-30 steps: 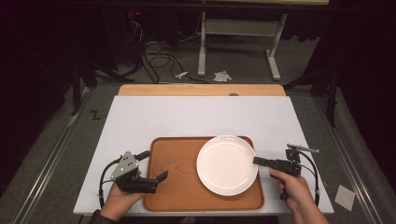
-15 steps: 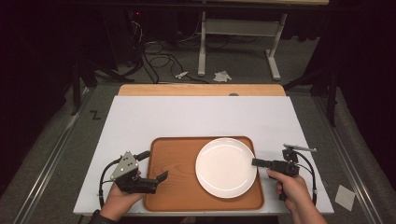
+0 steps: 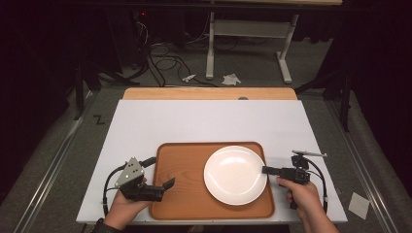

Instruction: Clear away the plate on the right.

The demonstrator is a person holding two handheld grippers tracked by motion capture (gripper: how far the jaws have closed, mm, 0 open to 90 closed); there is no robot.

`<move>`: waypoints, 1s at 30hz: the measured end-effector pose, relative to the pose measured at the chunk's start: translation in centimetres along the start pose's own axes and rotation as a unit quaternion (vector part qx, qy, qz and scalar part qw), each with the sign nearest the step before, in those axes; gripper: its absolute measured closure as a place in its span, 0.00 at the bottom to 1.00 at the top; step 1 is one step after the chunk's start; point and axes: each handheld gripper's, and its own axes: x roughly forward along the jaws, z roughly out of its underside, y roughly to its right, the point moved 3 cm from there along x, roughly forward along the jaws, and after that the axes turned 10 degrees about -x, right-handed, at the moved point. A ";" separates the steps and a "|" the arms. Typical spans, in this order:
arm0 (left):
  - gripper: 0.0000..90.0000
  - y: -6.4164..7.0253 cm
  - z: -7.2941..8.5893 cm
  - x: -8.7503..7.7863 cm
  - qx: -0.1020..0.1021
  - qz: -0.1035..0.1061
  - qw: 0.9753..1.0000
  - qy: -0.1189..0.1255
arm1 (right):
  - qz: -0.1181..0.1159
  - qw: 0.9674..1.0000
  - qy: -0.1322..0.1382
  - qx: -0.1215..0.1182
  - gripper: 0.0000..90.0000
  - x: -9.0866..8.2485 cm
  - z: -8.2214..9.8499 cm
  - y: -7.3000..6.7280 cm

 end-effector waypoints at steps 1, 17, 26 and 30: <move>0.04 0.0 0.0 0.0 0.000 0.000 1.000 0.000 | 0.009 1.000 -0.003 -0.005 0.94 0.1 0.0 0.0; 0.04 0.0 0.0 0.0 0.002 0.003 1.000 0.000 | 0.034 0.999 -0.015 -0.030 0.84 0.5 0.1 -0.1; 0.04 0.1 0.0 0.0 0.002 0.001 1.000 -0.002 | 0.054 0.996 0.015 -0.069 0.69 -0.8 -0.4 -0.6; 0.04 0.0 0.1 0.1 0.001 -0.001 1.000 -0.004 | 0.073 0.991 0.032 -0.105 0.64 -1.3 -0.6 -1.2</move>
